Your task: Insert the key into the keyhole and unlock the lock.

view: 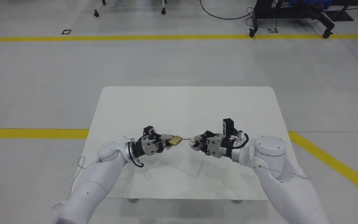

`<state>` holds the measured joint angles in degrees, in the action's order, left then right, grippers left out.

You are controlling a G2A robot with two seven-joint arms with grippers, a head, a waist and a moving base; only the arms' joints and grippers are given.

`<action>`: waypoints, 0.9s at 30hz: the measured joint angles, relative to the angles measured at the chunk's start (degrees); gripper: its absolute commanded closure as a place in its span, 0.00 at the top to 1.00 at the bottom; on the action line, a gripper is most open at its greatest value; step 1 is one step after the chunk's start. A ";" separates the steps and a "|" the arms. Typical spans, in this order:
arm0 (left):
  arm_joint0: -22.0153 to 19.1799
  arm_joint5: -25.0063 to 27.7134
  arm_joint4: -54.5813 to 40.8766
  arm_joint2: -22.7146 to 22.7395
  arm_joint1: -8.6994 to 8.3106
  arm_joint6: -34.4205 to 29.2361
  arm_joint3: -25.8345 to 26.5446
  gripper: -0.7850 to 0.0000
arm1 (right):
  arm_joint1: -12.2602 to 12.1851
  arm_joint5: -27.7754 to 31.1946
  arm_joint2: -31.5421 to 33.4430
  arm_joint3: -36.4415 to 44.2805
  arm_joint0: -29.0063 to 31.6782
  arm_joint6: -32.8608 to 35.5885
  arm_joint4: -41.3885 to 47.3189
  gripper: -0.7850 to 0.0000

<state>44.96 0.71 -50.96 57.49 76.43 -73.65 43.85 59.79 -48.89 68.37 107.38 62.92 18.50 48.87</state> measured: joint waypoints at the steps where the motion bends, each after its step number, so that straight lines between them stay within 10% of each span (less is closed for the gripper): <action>1: 0.30 0.01 0.21 0.15 -0.06 0.60 0.64 0.00 | 0.03 -0.06 -0.04 0.37 0.29 -0.83 -0.12 0.00; 27: 7.34 -2.34 5.91 4.40 -2.00 11.06 14.58 0.00 | 1.12 -0.40 -1.37 4.86 3.50 -12.75 -2.25 0.00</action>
<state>52.30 -1.63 -45.05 61.89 74.42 -62.59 58.42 60.91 -49.29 67.01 112.23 66.41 5.75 46.61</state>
